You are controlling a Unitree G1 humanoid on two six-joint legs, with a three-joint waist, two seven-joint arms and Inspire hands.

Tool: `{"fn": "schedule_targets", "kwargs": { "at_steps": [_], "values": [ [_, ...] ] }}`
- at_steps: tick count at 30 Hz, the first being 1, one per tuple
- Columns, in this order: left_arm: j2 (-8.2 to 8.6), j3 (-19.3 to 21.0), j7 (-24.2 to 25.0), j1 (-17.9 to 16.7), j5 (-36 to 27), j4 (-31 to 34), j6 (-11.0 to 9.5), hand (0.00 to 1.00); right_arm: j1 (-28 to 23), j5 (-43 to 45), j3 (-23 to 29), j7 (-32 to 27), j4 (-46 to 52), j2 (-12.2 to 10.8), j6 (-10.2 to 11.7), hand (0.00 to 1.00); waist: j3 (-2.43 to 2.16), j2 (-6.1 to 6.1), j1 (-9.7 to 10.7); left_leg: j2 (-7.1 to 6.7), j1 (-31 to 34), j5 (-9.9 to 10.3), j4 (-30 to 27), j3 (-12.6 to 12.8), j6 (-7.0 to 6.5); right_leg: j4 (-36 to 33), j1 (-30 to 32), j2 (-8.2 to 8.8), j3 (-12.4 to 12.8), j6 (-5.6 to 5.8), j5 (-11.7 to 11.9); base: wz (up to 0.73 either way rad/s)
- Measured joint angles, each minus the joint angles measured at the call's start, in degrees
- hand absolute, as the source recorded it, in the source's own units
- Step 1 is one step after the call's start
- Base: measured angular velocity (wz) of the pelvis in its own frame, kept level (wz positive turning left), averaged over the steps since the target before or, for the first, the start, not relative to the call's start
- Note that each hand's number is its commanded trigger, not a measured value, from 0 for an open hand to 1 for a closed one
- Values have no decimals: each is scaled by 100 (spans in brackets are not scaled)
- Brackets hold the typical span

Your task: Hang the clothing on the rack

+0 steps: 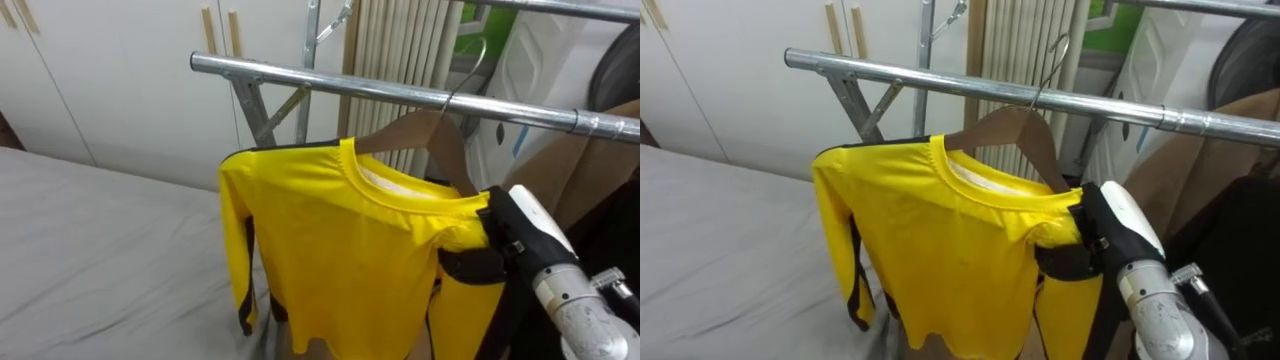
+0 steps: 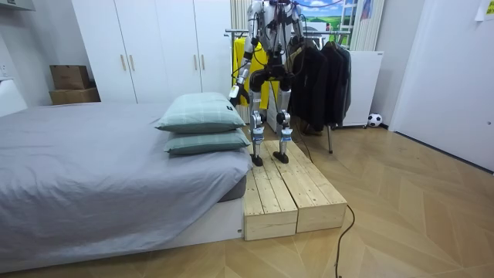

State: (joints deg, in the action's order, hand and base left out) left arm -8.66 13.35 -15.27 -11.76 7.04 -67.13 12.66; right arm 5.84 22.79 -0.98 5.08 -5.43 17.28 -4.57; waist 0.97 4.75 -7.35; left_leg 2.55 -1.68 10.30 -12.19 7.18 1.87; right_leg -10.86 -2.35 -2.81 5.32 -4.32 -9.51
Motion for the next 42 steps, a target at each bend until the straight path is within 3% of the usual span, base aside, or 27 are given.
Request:
{"fn": "schedule_targets", "kwargs": {
  "at_steps": [7,15,23,27,33,37,42],
  "values": [
    [-21,8,6,1,62,123,2,0,354,122,-4,-4,-431,7,30,100,38,75,-80,-1,10,-5,1,18,0,4,4,4,-15,0,-1,0],
    [-85,-4,128,-37,64,156,2,0,649,264,-20,10,-663,131,32,100,23,102,-101,-3,32,-5,6,-16,1,8,8,12,-81,0,-1,2],
    [-130,-8,245,-231,119,421,2,0,893,242,-170,5,-1443,163,-49,100,-28,175,-133,-16,32,-6,-7,-59,-1,6,-6,26,-118,1,-2,0],
    [-147,-151,247,-214,119,430,2,0,893,191,-326,11,-1958,165,-69,100,-8,144,-126,-29,30,-3,-53,-118,-6,22,-68,45,-197,5,-4,9],
    [-157,-240,325,-211,153,442,2,0,902,-31,-325,-34,-2179,150,133,100,24,22,-116,-30,30,-4,-60,-143,-6,25,-83,49,-247,5,-4,3],
    [-157,-237,326,-211,143,512,2,0,906,-288,-326,-186,-2520,89,362,100,6,-22,-112,-33,41,-4,-68,-197,-6,24,-88,57,-299,6,-4,5],
    [-157,-254,326,-185,143,523,2,0,960,-450,-323,-410,-2844,23,499,100,4,-36,-93,-35,102,-3,-133,-258,-5,23,-90,63,-397,-1,-11,9]
  ]
}}
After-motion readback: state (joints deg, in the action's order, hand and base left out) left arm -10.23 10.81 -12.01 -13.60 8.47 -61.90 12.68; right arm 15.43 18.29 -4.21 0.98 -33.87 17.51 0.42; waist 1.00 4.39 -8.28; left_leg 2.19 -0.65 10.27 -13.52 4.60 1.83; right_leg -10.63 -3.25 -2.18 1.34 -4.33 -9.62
